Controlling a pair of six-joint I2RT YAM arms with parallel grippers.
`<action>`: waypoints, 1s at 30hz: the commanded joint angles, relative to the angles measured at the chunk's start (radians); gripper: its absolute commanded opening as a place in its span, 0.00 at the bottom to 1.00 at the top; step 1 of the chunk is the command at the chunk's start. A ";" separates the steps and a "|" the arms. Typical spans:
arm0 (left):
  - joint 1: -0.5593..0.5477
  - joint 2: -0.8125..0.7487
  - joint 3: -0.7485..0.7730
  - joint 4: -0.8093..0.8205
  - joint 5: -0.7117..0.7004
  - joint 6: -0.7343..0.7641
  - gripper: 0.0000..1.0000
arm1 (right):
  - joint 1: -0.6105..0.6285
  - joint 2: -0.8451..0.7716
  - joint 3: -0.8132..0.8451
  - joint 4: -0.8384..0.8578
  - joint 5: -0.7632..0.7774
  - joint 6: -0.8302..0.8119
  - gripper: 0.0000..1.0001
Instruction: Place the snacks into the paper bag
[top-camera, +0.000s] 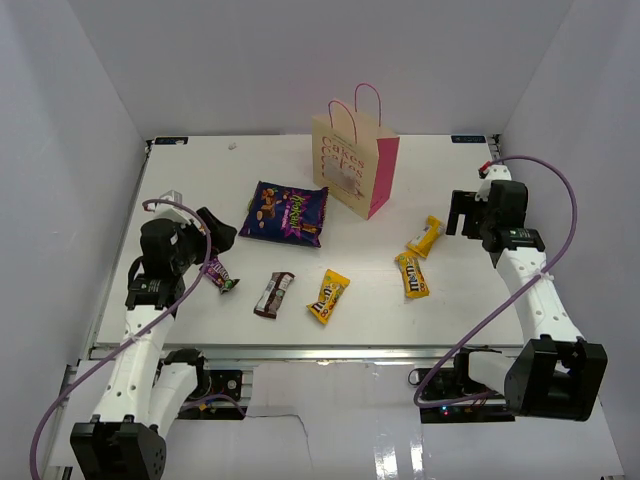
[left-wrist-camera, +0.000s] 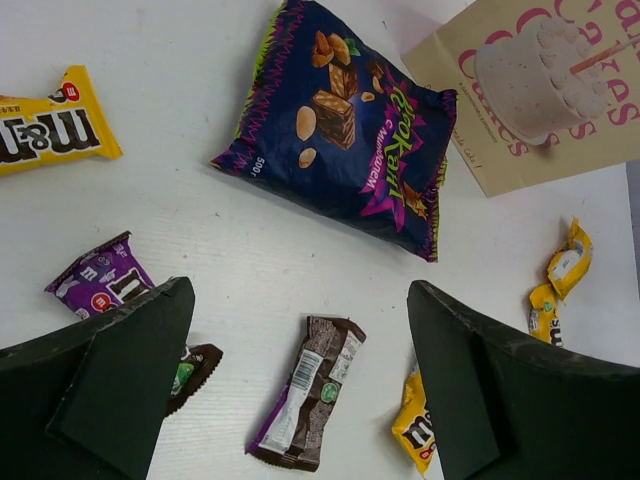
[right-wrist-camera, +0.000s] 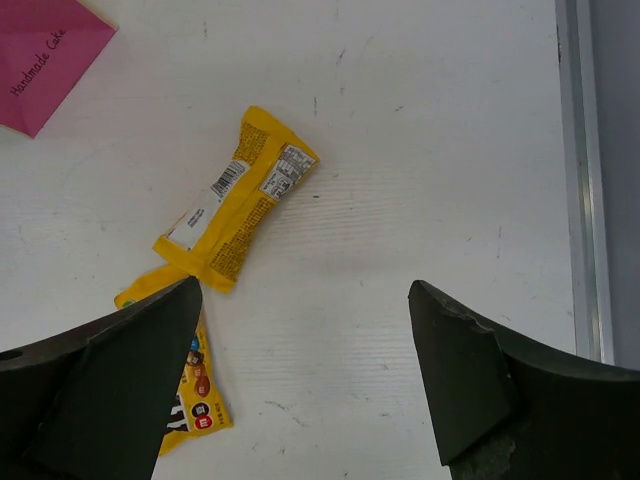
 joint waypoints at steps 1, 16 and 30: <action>0.001 -0.056 -0.006 -0.056 0.015 -0.014 0.98 | -0.002 -0.001 0.007 0.021 -0.044 -0.003 0.90; 0.001 -0.149 -0.017 -0.193 -0.003 -0.062 0.98 | -0.068 0.267 0.067 -0.206 -0.568 -0.231 0.92; 0.001 -0.152 -0.041 -0.244 -0.026 -0.172 0.98 | -0.059 0.391 0.039 0.136 -0.272 0.231 0.76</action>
